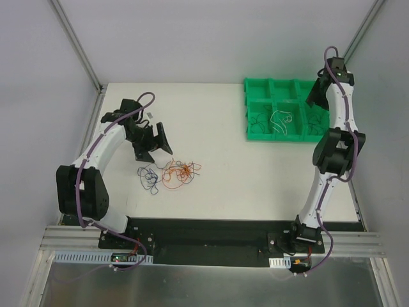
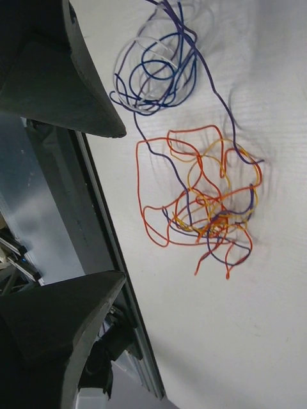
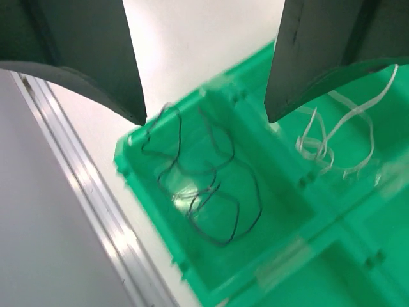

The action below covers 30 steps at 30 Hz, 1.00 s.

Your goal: Untangle the cables

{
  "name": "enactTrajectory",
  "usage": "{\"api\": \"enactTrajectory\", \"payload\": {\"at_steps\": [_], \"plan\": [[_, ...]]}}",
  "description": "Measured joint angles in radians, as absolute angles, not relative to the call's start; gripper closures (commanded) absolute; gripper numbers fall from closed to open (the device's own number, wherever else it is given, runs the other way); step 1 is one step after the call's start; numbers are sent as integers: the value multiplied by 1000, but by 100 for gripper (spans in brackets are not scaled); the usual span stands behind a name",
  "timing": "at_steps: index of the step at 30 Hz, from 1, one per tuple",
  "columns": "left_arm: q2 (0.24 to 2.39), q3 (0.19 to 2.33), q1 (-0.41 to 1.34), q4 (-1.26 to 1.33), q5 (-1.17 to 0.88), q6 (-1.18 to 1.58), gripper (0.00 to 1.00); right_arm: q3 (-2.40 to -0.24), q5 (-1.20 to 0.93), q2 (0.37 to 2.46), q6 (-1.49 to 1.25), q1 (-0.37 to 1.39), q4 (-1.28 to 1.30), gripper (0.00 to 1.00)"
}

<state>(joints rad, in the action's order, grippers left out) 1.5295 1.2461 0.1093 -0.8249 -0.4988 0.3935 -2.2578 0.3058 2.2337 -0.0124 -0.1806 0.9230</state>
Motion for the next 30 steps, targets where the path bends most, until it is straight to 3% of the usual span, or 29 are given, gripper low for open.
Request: {"api": "enactTrajectory", "payload": {"at_steps": [6,10,16,24,30], "plan": [[1481,1195,61,-863,-398,402,35,-1943,263,1972,-32,27,928,25],[1436,1177,-47,-881,-345,411,38,-1750,142,1849,-33,335,893,28],[1404,1072,-52,-883,-229,435,42,-1617,-89,1823,-23,694,812,28],[1460,1030,-54,-840,-149,445,69,-1547,-219,1781,24,800,792,28],[1608,1045,-54,-786,-147,429,62,-1520,-226,1729,44,800,789,28]]}}
